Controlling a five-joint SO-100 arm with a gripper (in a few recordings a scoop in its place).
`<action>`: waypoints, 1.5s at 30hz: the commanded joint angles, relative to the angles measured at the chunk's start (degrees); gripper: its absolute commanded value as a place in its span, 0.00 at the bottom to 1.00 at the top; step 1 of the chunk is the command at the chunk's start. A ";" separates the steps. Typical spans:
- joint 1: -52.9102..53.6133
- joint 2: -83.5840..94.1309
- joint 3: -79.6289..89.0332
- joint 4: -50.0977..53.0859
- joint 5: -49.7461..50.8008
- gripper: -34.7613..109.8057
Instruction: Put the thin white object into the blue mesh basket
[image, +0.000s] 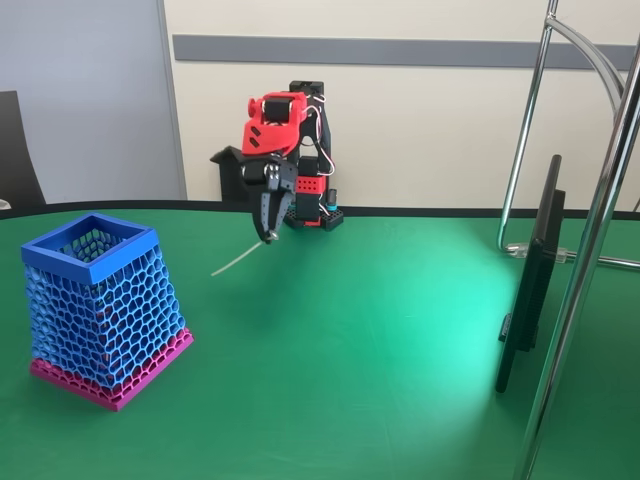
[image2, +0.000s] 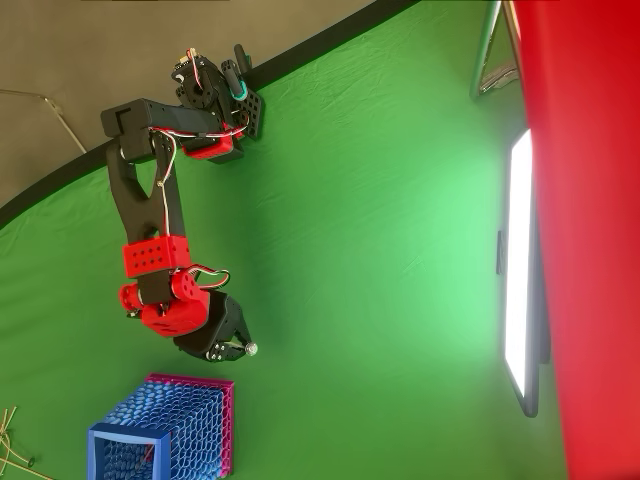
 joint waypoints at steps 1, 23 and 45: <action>1.32 3.60 -3.96 -0.62 -1.49 0.29; 8.70 11.95 -15.29 -5.01 -14.77 0.29; 13.27 -4.83 -31.55 -9.93 -16.00 0.28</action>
